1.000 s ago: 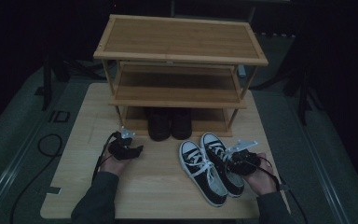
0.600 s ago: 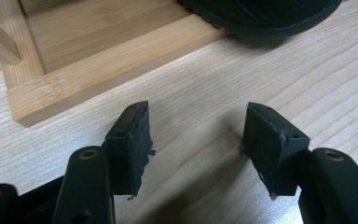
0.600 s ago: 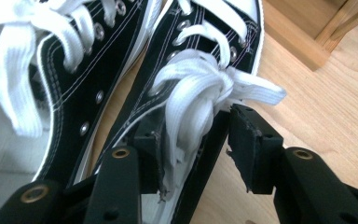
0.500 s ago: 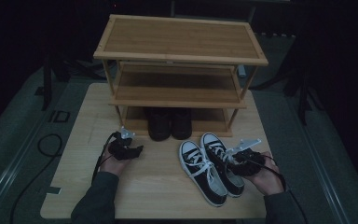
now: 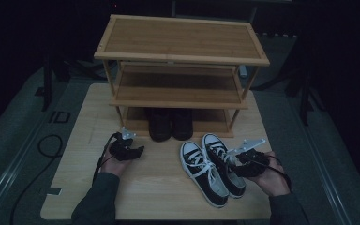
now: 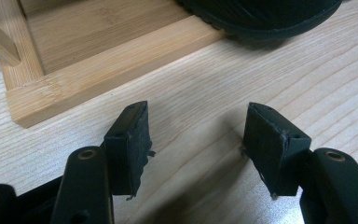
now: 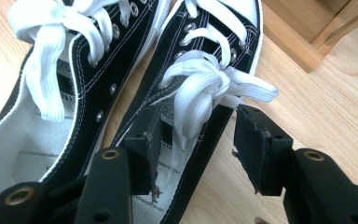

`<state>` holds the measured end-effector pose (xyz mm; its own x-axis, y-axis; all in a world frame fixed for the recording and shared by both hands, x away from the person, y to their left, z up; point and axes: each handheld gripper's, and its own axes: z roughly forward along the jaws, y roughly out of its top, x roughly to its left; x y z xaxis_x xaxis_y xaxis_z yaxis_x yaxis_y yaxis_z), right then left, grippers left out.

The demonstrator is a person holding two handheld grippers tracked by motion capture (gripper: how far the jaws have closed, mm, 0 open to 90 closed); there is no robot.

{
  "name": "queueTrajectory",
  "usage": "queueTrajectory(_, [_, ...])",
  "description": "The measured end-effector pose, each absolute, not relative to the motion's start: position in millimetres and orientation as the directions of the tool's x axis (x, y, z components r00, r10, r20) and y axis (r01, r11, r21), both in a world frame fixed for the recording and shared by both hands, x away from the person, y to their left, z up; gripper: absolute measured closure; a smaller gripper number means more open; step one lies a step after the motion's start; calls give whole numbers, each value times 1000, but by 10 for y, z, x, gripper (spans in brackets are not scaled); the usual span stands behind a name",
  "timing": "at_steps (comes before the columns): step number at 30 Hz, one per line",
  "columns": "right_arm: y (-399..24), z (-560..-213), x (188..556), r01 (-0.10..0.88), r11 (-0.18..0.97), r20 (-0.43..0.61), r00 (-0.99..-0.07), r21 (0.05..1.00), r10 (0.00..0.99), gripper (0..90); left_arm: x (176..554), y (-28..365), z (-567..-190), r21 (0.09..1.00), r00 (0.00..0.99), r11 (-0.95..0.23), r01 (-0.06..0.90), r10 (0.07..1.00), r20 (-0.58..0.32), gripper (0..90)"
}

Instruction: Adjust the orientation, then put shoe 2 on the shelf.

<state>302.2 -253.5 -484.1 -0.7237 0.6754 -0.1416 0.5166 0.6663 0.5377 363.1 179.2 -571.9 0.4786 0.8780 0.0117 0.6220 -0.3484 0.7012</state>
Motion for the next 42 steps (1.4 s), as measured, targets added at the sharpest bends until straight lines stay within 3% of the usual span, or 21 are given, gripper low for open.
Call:
queueTrajectory(31, [-2486, -4679, 2806, 468, 602, -60, -756, 647, 652, 513, 3625, 1790, -5717, 700, 481, -352, 622, 877, 13, 410])
queueTrajectory(42, [-2453, -4888, 2797, 522, 589, -17, -739, 617, 673, 407, 3625, 1789, -5717, 700, 480, -351, 622, 877, 13, 410])
